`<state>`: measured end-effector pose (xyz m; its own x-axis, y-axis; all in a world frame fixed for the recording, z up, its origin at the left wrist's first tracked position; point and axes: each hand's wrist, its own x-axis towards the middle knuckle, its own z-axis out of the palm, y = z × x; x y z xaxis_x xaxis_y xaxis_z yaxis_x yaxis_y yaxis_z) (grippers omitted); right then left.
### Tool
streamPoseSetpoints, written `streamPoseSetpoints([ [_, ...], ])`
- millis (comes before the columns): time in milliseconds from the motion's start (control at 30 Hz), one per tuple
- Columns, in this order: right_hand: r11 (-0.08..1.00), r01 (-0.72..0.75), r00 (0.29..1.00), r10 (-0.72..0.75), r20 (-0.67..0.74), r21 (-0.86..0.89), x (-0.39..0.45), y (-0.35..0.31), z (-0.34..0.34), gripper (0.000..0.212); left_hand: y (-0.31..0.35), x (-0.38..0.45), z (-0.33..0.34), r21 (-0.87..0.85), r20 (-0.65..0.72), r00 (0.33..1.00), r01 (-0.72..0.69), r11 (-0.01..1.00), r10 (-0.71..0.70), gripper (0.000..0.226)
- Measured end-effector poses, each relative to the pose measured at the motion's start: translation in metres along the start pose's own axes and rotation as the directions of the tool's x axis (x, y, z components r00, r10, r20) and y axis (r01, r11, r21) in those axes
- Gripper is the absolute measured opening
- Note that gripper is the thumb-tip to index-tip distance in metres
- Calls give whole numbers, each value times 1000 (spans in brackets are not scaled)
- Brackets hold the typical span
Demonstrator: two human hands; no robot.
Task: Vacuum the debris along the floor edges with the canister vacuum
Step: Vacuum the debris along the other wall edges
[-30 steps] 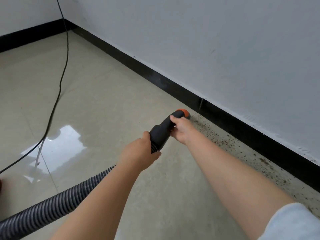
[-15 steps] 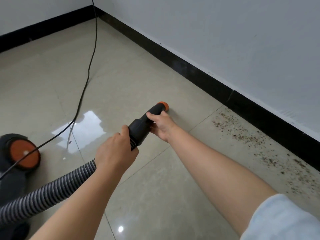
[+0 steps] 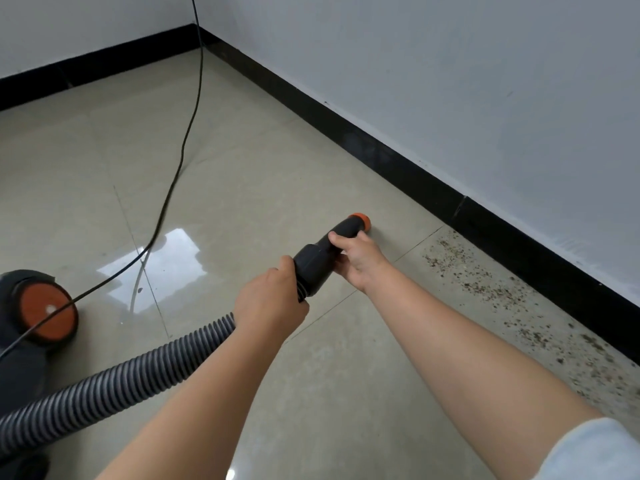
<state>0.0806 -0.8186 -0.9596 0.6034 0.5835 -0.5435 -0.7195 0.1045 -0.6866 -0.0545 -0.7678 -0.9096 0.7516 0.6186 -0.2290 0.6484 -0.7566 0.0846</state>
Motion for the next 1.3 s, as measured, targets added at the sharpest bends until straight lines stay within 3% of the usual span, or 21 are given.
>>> streamPoseSetpoints([
  [367, 994, 62, 983, -45, -176, 90, -29, -35, -60, 50, 62, 0, 7, -24, -6, 988, -154, 988, 154, 23],
  [600, 986, 62, 971, -24, -237, 157, -38, -29, -64, 75, 63, -10, -2, 71, -28, 977, -209, 975, 212, 24],
  [1000, 976, 34, 978, 12, -210, 215, -43, -12, -66, 78, 52, -24, -2, 144, -46, 974, -213, 966, 222, 27],
  [1300, 984, 76, 968, -34, -250, 161, -27, -35, -85, 65, 92, -15, 11, 80, -26, 983, -182, 980, 184, 29],
])
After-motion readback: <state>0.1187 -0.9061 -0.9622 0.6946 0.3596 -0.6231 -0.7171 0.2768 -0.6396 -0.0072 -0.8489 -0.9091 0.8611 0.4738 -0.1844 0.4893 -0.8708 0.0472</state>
